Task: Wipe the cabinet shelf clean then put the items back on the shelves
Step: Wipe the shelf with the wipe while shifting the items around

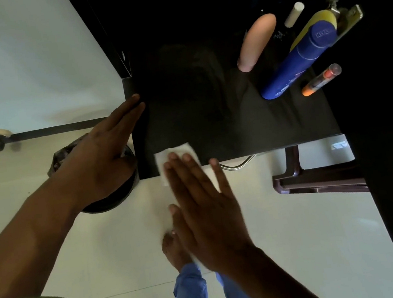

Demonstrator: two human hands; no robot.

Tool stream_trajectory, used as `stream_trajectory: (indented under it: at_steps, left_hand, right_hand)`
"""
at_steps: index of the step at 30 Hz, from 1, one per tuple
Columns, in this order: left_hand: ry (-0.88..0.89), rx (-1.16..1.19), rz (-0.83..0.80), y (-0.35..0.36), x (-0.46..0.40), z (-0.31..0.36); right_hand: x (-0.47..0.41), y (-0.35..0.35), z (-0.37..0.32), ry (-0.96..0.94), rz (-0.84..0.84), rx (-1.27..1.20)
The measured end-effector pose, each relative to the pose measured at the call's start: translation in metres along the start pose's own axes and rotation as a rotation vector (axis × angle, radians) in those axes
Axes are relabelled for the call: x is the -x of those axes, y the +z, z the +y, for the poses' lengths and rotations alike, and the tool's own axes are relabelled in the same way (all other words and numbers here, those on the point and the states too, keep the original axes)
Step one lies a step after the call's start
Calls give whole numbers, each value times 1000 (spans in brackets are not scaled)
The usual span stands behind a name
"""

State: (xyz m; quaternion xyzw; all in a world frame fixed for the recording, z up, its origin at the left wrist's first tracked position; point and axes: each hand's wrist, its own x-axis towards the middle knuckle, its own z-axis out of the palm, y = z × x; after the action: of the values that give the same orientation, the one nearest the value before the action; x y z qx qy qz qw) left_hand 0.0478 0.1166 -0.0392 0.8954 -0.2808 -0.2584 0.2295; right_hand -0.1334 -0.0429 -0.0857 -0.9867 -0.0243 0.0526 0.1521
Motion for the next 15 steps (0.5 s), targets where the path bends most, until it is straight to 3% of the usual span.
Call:
stream_trajectory:
  at_steps: [5,8,11,15]
  left_hand:
    - [29,117,13,-3,-1,-11]
    - [23,188,40,-2,-5,-14]
    - [11,202,59,1,-5,-14]
    - [35,189,100,1,-4,-11]
  right_hand:
    - [19,-5,65,314,222,19]
    - [12,-2,61,432,284,-10]
    - [6,2,29,312,254,-86]
    - [-4,6,-18,50,76,-46]
